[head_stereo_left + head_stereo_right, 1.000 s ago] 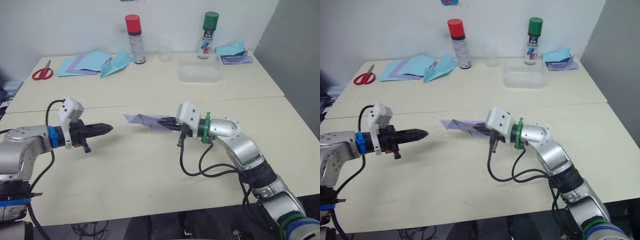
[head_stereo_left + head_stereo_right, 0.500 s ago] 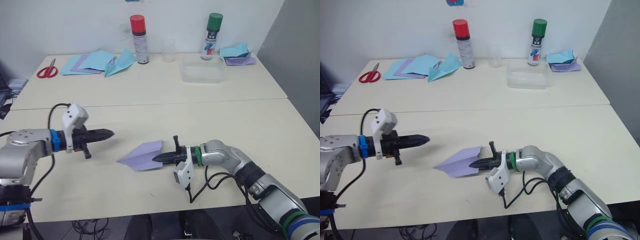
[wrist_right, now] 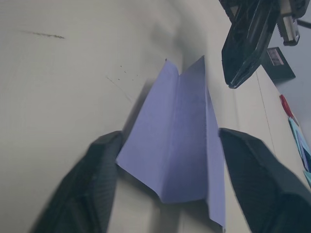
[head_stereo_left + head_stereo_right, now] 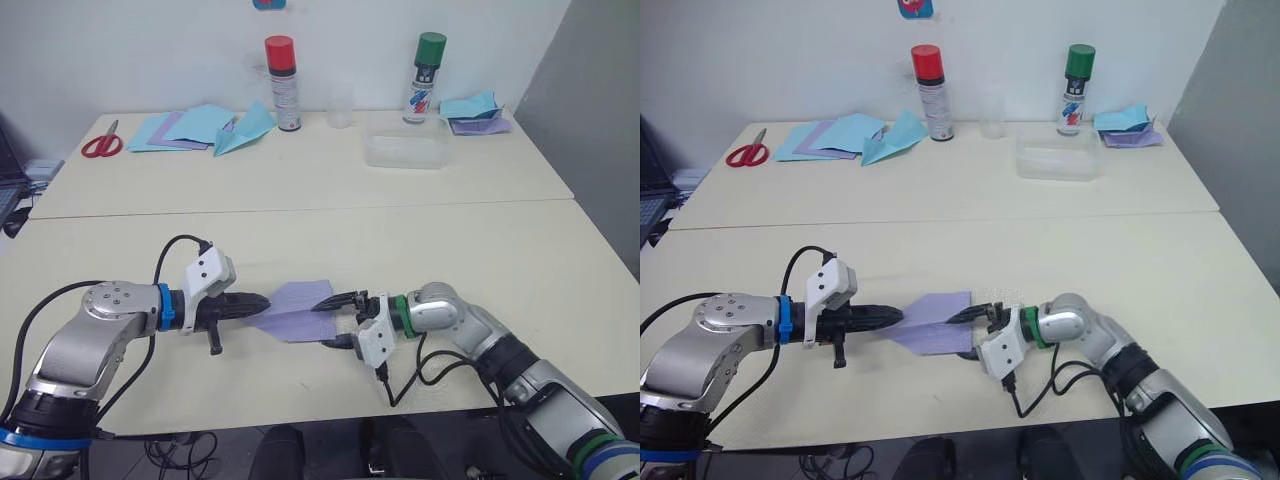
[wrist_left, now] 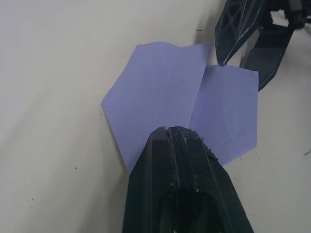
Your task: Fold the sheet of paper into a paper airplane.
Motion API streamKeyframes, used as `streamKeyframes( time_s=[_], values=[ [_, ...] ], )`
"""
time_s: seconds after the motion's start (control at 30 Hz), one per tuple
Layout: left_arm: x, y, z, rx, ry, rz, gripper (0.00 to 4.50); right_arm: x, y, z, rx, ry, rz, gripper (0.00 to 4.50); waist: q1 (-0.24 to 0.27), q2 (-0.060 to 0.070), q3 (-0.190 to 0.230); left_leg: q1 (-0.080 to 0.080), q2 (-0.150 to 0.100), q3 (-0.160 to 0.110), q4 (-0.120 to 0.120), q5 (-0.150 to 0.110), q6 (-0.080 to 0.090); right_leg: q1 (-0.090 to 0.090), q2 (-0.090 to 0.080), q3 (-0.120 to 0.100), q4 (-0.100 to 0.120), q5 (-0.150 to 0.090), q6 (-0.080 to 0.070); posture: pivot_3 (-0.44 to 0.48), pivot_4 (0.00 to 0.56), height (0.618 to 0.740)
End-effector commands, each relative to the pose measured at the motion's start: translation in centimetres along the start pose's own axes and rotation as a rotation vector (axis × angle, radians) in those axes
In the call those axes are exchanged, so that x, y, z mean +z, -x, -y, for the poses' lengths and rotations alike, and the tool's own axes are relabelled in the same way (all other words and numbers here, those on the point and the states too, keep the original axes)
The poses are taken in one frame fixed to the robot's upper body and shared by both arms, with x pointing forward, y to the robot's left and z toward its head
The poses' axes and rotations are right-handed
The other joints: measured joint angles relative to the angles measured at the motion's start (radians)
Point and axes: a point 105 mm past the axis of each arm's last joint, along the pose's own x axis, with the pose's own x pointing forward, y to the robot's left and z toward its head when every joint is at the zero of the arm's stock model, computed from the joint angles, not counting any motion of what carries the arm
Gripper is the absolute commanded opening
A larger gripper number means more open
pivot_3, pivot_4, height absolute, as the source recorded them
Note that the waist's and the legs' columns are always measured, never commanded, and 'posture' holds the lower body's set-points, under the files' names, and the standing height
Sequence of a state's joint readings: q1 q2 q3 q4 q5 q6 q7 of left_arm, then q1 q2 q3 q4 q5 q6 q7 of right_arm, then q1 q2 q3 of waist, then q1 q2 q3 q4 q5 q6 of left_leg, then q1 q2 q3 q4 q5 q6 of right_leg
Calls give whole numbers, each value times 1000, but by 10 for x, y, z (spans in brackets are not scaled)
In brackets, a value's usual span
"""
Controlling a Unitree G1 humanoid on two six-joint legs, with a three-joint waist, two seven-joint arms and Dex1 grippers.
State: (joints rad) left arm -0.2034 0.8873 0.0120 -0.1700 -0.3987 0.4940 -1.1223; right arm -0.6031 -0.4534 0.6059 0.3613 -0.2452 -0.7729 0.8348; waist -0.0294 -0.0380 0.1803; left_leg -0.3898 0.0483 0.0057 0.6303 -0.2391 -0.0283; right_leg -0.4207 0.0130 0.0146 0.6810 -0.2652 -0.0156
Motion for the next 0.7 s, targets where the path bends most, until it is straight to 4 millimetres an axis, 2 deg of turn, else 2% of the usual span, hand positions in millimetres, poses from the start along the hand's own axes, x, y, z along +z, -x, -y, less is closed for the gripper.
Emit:
streamKeyframes(
  time_s=[0.03,0.13,0.3,0.43,0.6,0.7],
  values=[
    [7,-6,-1,6,-43,20,0,10,12,5,-6,17,40,4402,0,0,0,0,0,0,0,0,0,0,0,0,0,0,0,0,150,740],
    [4,-12,2,3,-48,19,0,13,25,8,1,-2,42,4479,0,0,0,-1,0,1,0,0,0,0,0,1,-1,0,0,0,150,740],
    [-9,-17,17,-50,-38,-27,0,9,37,37,-126,-142,10,4479,-4,0,0,0,1,0,1,0,0,0,0,1,0,0,0,0,150,740],
    [-24,-19,28,-82,-47,-81,0,0,36,63,-271,-348,-8,4479,-3,0,0,2,2,-1,0,0,0,0,1,0,2,1,-1,0,150,740],
    [-36,-25,36,-101,-86,-110,0,2,26,64,-289,-482,7,4479,1,0,0,2,1,0,0,0,0,1,1,0,1,1,-2,0,150,740],
    [-44,-26,34,-74,-111,-117,0,9,16,55,-238,-613,53,4479,1,0,0,2,1,0,1,0,0,1,1,1,1,1,-2,0,150,740]
  ],
)
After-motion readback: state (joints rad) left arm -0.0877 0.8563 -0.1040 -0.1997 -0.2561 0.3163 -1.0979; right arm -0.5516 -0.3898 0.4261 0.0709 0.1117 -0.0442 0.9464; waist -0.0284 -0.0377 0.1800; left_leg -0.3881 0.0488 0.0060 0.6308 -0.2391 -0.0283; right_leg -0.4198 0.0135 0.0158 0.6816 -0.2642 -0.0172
